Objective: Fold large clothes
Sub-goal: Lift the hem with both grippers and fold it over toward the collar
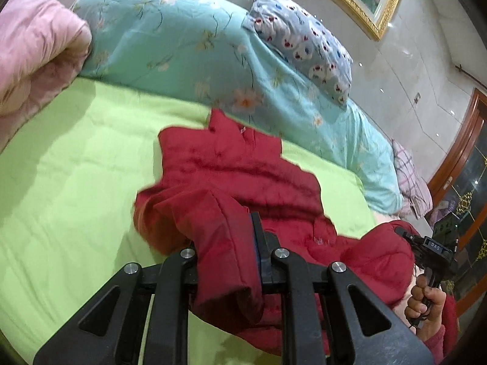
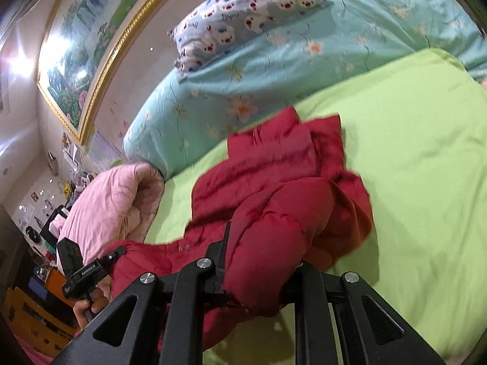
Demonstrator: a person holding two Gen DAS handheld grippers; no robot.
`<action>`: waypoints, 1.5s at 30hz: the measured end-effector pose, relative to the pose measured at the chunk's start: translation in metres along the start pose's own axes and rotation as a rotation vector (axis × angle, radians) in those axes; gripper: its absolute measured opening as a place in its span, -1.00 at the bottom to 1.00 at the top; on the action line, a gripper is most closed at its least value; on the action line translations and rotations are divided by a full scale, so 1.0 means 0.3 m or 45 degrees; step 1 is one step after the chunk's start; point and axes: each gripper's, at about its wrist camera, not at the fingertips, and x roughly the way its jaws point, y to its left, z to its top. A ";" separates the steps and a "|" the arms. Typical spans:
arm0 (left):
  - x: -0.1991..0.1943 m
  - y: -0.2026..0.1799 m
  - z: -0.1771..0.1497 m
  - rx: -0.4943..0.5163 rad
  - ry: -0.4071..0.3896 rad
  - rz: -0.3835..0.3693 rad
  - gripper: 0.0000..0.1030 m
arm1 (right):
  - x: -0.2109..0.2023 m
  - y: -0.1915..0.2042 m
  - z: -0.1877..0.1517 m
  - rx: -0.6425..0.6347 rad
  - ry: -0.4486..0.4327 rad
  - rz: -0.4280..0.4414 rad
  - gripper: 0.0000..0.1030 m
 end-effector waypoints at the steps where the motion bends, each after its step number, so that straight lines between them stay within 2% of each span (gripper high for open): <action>1: 0.013 -0.001 0.023 0.001 -0.011 0.003 -0.71 | 0.014 0.003 0.027 -0.006 -0.012 -0.002 -0.70; 11: 0.188 -0.003 0.209 0.042 -0.054 0.043 -0.71 | 0.174 0.003 0.239 -0.032 -0.065 -0.052 -0.70; 19: 0.379 0.035 0.335 0.006 -0.050 0.075 -0.71 | 0.338 -0.045 0.380 -0.015 -0.065 -0.099 -0.70; 24: 0.534 0.078 0.409 -0.031 0.001 0.119 -0.71 | 0.470 -0.086 0.465 -0.007 -0.033 -0.153 -0.70; 28: 0.636 0.115 0.456 -0.079 0.048 0.111 -0.71 | 0.577 -0.158 0.519 0.047 -0.012 -0.192 -0.70; 36: 0.867 0.153 0.517 -0.027 0.128 0.211 -0.70 | 0.786 -0.290 0.582 0.138 0.027 -0.274 -0.70; 45: 1.036 0.219 0.565 -0.046 0.179 0.261 -0.70 | 0.925 -0.331 0.664 0.158 0.035 -0.294 -0.67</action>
